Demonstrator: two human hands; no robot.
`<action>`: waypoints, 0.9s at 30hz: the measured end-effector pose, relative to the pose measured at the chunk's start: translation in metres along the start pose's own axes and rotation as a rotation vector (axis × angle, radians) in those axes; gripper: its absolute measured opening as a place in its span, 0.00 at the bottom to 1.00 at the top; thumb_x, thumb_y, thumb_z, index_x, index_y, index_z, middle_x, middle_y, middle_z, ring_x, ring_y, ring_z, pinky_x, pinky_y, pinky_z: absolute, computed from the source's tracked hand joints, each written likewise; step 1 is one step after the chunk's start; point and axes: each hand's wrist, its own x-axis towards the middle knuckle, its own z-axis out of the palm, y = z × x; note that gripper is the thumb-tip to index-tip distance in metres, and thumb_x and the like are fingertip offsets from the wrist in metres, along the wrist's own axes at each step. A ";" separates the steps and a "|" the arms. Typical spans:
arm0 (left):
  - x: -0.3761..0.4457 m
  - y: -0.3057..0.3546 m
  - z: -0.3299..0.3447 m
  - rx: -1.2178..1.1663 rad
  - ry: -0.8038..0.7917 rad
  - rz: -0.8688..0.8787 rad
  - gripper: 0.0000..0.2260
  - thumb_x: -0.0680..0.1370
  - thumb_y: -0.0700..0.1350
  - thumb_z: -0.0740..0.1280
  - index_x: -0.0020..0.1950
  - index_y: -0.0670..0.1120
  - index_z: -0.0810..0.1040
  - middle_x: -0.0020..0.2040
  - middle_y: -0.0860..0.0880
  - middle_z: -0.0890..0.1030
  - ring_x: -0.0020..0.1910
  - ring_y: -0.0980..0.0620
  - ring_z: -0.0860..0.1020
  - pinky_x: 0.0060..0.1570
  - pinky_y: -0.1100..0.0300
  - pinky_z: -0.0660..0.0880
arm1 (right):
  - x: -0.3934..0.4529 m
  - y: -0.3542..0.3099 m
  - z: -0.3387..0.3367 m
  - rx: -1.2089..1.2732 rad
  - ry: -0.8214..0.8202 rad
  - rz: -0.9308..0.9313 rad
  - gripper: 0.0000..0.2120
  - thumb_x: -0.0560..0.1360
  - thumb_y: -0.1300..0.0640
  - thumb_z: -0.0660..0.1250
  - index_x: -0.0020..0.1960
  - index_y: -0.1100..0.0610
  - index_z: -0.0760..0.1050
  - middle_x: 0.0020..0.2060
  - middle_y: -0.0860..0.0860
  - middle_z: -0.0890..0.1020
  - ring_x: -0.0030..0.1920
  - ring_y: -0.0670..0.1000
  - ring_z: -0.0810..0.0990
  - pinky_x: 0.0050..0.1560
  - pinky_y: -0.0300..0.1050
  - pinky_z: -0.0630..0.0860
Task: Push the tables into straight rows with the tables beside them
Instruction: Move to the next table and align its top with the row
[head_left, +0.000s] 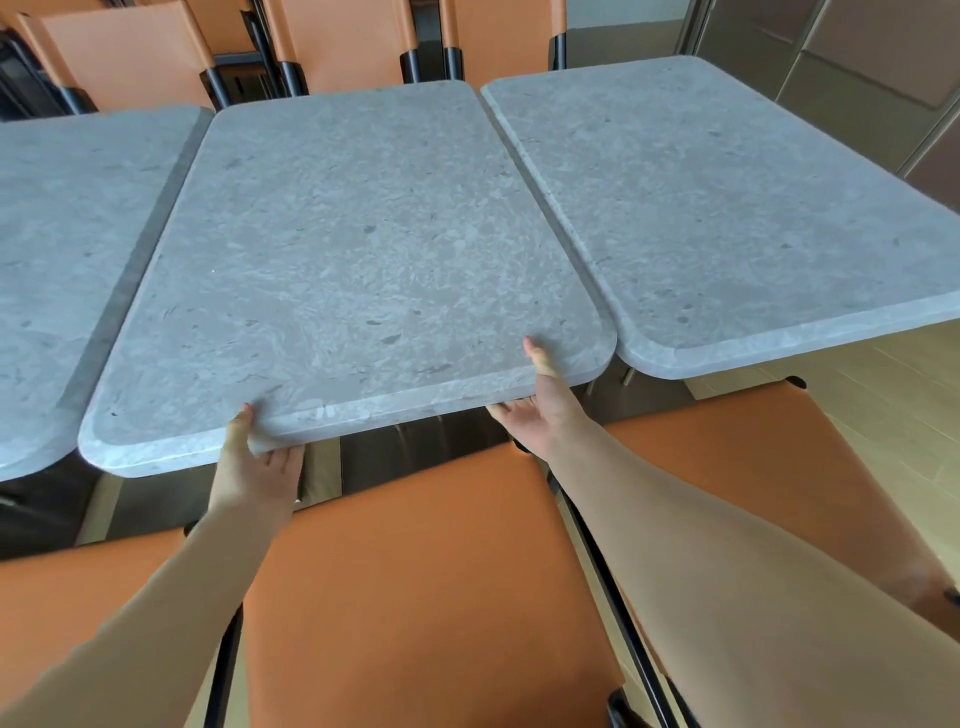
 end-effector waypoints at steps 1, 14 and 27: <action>-0.008 -0.009 -0.002 0.153 -0.009 -0.026 0.19 0.79 0.58 0.69 0.65 0.49 0.75 0.57 0.50 0.84 0.58 0.51 0.81 0.66 0.54 0.75 | 0.000 0.000 0.000 0.007 0.002 0.004 0.20 0.78 0.50 0.73 0.66 0.58 0.77 0.53 0.56 0.87 0.57 0.56 0.85 0.64 0.55 0.79; -0.059 -0.080 0.185 1.414 -0.933 0.652 0.11 0.82 0.44 0.64 0.40 0.45 0.78 0.39 0.51 0.84 0.43 0.55 0.82 0.44 0.61 0.77 | 0.006 0.007 0.002 -0.100 0.080 -0.025 0.17 0.82 0.46 0.65 0.66 0.54 0.77 0.58 0.47 0.85 0.59 0.46 0.82 0.64 0.47 0.78; 0.009 -0.149 0.259 1.991 -1.365 1.192 0.29 0.82 0.60 0.43 0.80 0.54 0.62 0.84 0.54 0.48 0.82 0.55 0.43 0.80 0.51 0.37 | -0.004 -0.021 -0.050 -0.123 0.770 -0.638 0.28 0.83 0.46 0.55 0.81 0.46 0.56 0.78 0.46 0.63 0.76 0.48 0.64 0.77 0.54 0.64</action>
